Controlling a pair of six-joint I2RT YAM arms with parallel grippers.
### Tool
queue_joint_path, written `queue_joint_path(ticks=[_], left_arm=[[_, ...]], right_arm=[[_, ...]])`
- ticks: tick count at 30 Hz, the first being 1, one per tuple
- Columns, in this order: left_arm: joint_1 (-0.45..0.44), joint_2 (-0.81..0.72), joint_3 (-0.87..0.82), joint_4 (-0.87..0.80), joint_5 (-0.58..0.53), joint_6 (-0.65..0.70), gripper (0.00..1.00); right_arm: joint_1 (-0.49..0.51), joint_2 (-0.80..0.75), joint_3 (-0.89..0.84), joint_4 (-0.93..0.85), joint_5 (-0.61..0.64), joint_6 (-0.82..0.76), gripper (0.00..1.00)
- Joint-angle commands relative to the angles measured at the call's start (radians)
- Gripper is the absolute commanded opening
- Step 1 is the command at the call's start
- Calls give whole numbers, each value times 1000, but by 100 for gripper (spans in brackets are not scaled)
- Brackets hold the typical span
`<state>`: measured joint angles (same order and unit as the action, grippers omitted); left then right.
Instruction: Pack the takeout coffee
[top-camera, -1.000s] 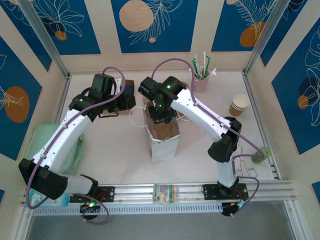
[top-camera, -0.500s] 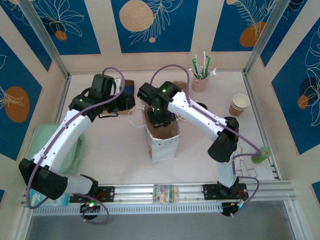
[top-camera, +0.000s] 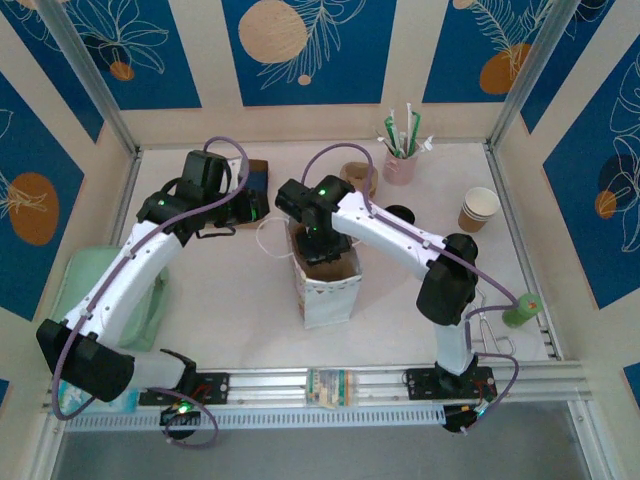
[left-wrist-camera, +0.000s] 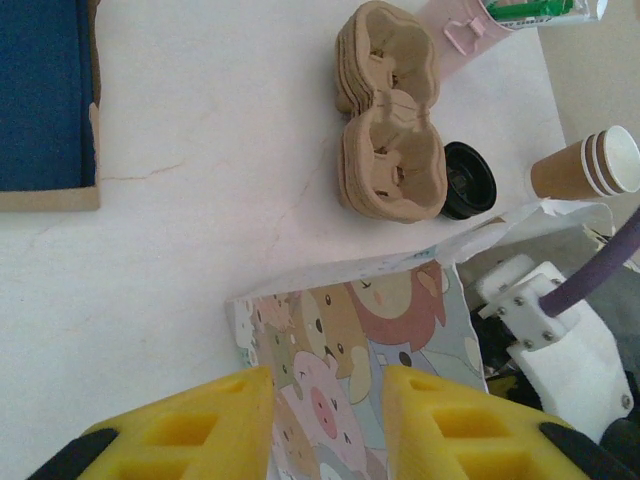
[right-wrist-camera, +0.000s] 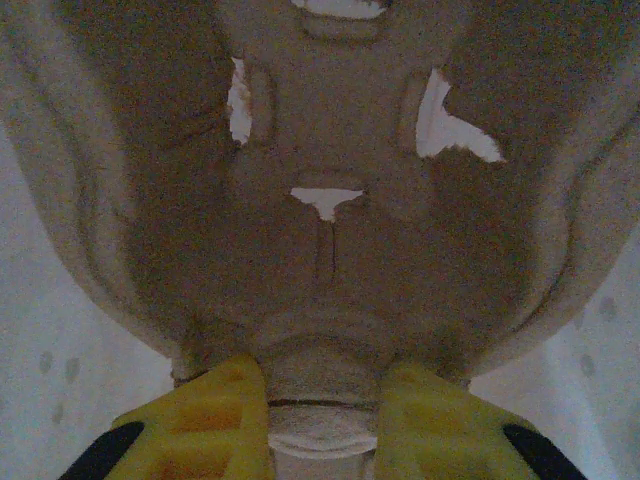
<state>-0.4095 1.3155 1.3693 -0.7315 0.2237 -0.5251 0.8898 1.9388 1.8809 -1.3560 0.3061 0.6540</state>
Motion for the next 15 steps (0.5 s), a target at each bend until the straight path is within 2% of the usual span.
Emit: queue_joint_path(ticks=[1, 15], left_arm=[[14, -30, -7, 17, -11, 0, 35], [19, -45, -24, 23, -16, -1, 35]], right_arm=[[-5, -47, -28, 25, -25, 31, 21], [-5, -52, -134, 100, -26, 61, 21]])
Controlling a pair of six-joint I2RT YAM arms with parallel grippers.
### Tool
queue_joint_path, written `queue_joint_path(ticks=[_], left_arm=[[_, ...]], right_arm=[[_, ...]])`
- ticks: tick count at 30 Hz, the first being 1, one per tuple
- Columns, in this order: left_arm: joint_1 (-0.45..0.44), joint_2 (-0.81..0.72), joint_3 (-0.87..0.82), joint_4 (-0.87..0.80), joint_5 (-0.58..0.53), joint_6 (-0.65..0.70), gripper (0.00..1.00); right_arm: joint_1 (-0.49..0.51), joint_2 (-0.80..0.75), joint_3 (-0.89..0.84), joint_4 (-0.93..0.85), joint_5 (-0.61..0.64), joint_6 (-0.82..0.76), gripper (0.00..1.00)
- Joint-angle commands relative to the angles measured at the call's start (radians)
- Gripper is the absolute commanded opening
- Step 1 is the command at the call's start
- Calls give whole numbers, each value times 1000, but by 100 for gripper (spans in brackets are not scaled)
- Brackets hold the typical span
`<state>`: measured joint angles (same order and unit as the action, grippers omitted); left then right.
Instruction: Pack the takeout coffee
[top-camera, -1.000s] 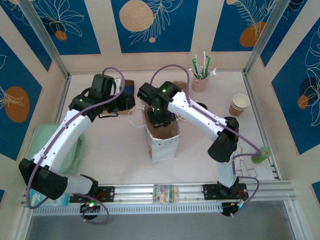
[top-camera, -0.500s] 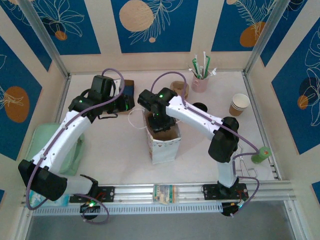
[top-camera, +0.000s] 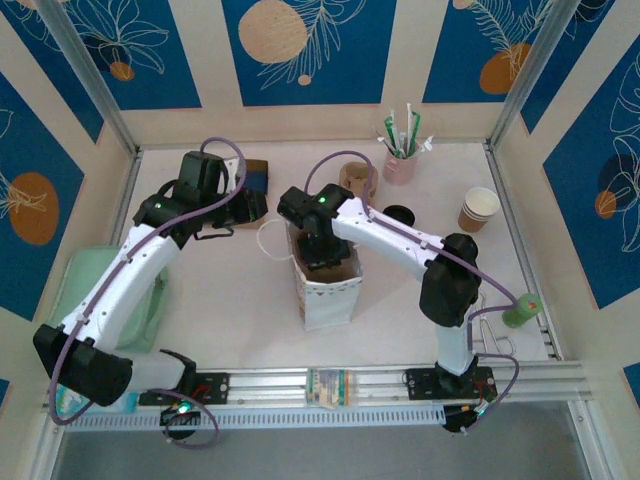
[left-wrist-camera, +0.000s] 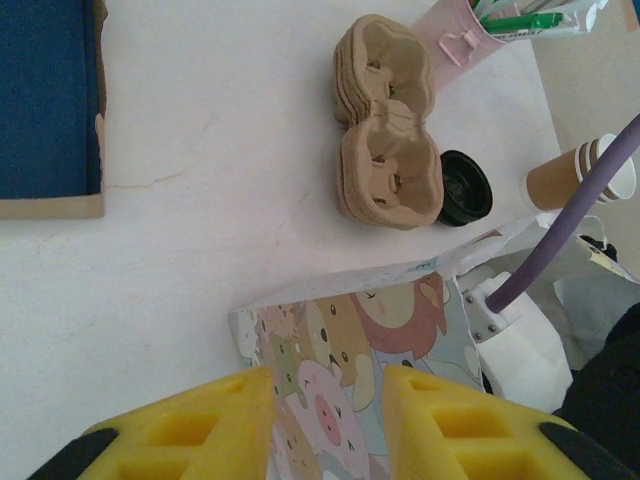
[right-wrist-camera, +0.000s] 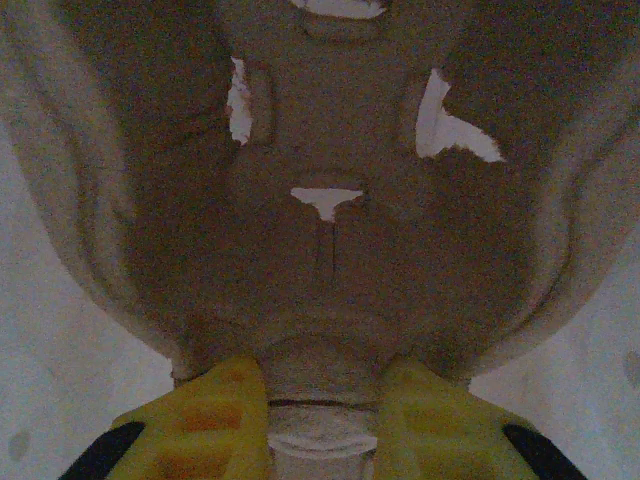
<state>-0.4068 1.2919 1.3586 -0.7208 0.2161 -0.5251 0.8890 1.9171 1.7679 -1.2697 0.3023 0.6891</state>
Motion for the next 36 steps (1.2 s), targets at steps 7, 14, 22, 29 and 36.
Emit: queue_joint_path(ticks=[7, 14, 22, 29, 36], left_arm=[[19, -22, -18, 14, -11, -3, 35], [23, -23, -21, 13, -12, -3, 35], [26, -25, -22, 10, -12, -3, 35], [26, -29, -24, 8, -13, -4, 35], [28, -31, -26, 5, -15, -4, 35]], right_arm=[[-5, -24, -79, 66, -22, 44, 21], [-7, -29, -149, 125, -26, 69, 21], [-10, -32, -210, 173, -22, 88, 21], [-7, -40, -279, 244, -16, 102, 21], [-3, -23, -338, 300, -13, 104, 21]])
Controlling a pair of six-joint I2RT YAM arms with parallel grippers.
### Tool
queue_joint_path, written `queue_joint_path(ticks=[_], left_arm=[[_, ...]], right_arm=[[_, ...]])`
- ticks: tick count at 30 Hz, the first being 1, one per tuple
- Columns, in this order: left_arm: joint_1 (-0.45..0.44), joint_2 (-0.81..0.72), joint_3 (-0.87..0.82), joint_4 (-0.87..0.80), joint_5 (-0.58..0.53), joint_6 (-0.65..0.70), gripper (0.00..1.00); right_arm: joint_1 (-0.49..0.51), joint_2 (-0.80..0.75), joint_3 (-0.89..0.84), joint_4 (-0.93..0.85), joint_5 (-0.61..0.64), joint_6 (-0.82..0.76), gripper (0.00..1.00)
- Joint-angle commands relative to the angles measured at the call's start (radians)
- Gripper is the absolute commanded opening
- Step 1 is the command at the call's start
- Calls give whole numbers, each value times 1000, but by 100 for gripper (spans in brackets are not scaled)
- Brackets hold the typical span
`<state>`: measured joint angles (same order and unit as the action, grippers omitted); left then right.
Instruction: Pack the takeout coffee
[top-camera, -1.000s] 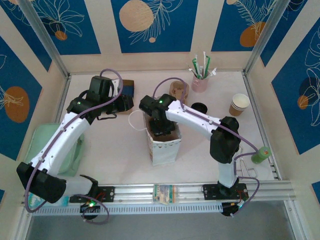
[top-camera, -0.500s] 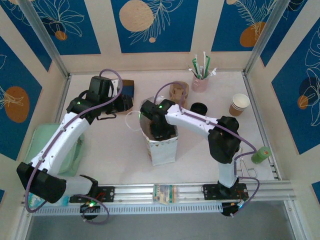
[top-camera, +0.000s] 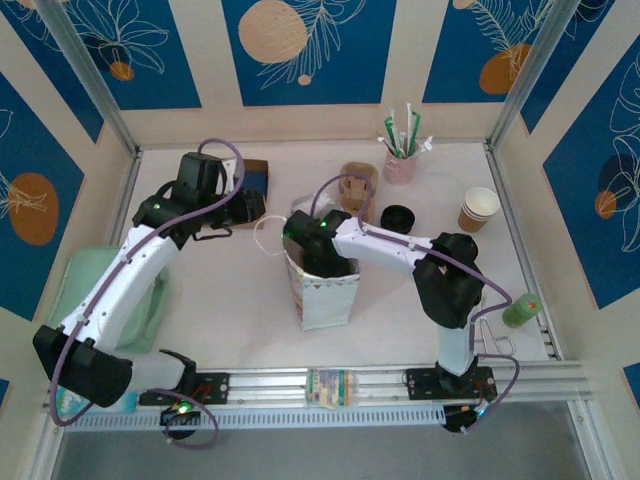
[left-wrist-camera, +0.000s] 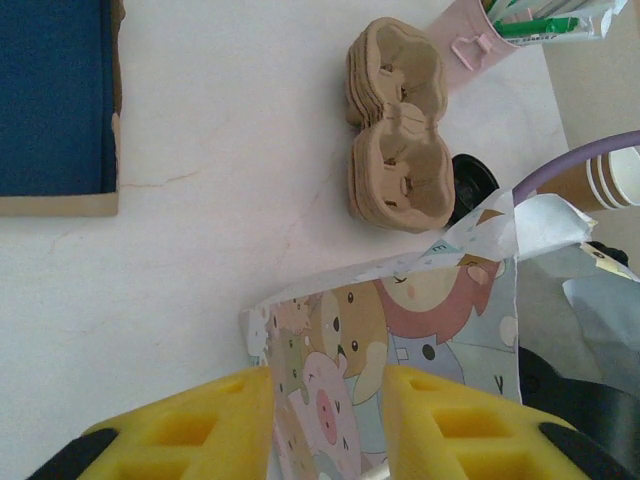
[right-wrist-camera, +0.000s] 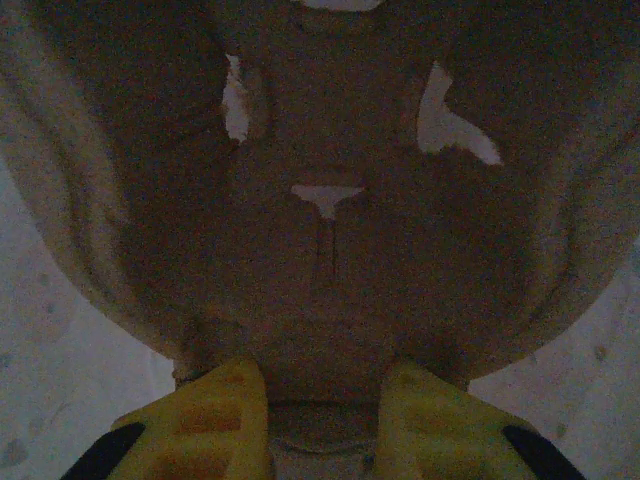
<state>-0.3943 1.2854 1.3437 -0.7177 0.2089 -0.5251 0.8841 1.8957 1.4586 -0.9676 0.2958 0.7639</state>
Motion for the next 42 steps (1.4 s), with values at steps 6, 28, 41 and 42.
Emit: queue_joint_path(ticks=[6, 28, 41, 42], left_arm=[[15, -26, -9, -1, -9, -4, 35], [17, -36, 8, -11, -18, 7, 40], [14, -31, 20, -6, 8, 21, 53], [14, -30, 21, -6, 9, 23, 54]], right_arm=[[7, 20, -64, 40, -10, 23, 21], [45, -90, 182, -214, 65, -8, 75], [48, -101, 499, -372, 100, -76, 79], [47, -98, 522, -385, 107, -78, 79]])
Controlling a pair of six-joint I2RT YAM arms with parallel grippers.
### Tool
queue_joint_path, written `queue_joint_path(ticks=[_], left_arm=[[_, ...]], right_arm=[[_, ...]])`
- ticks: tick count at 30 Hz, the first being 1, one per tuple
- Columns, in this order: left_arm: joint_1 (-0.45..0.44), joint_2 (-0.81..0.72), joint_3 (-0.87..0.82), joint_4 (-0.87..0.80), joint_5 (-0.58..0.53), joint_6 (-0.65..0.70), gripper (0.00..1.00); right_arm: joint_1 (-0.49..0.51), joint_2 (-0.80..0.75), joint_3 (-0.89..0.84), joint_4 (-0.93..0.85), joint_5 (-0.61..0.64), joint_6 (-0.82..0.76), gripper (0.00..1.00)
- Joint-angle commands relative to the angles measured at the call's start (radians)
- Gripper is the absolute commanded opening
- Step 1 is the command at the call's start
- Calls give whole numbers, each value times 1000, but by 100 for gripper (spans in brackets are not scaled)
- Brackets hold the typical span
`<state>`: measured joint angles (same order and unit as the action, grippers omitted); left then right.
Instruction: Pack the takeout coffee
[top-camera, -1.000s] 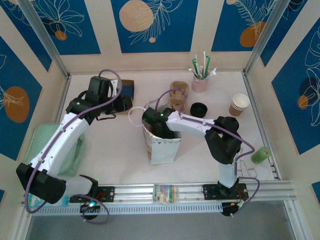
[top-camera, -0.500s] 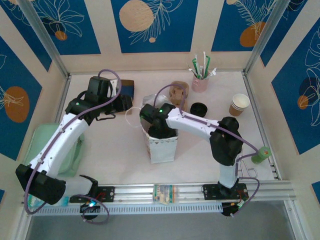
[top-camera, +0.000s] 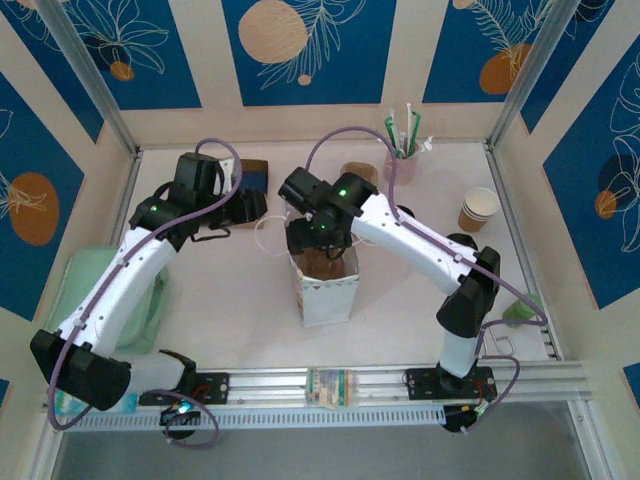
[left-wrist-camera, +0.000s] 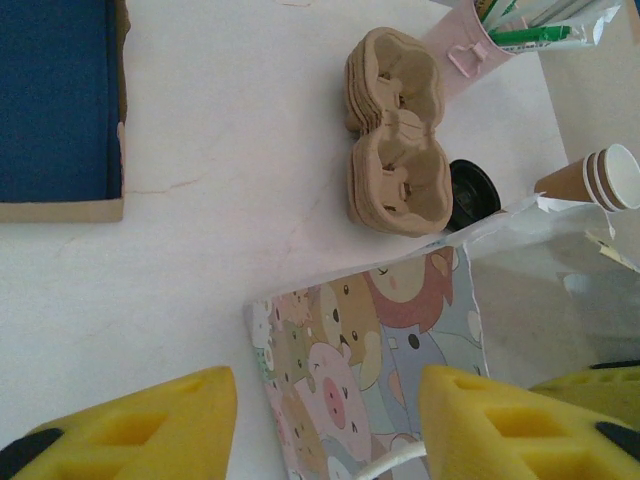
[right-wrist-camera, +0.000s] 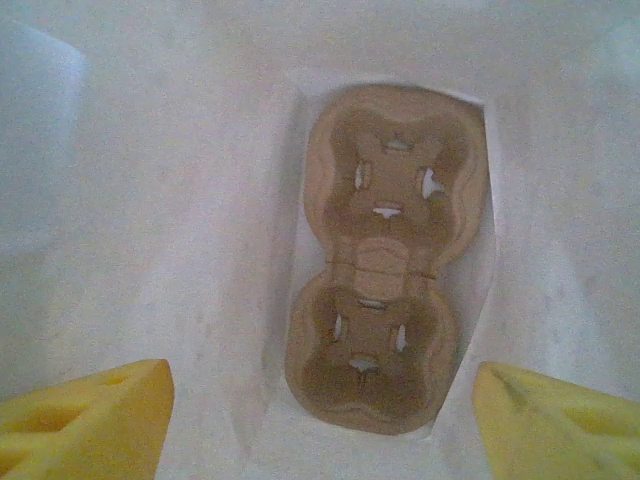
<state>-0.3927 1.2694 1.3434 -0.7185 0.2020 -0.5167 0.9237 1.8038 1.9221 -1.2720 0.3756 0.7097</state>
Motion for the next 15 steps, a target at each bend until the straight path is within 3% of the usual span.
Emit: queue_joint_path(ticks=[1, 15], left_arm=[[12, -13, 25, -6, 17, 19, 55], [-18, 42, 89, -32, 33, 64, 63]], right_arm=[[8, -3, 81, -91, 36, -28, 79], [-54, 38, 413, -226, 118, -115, 79]])
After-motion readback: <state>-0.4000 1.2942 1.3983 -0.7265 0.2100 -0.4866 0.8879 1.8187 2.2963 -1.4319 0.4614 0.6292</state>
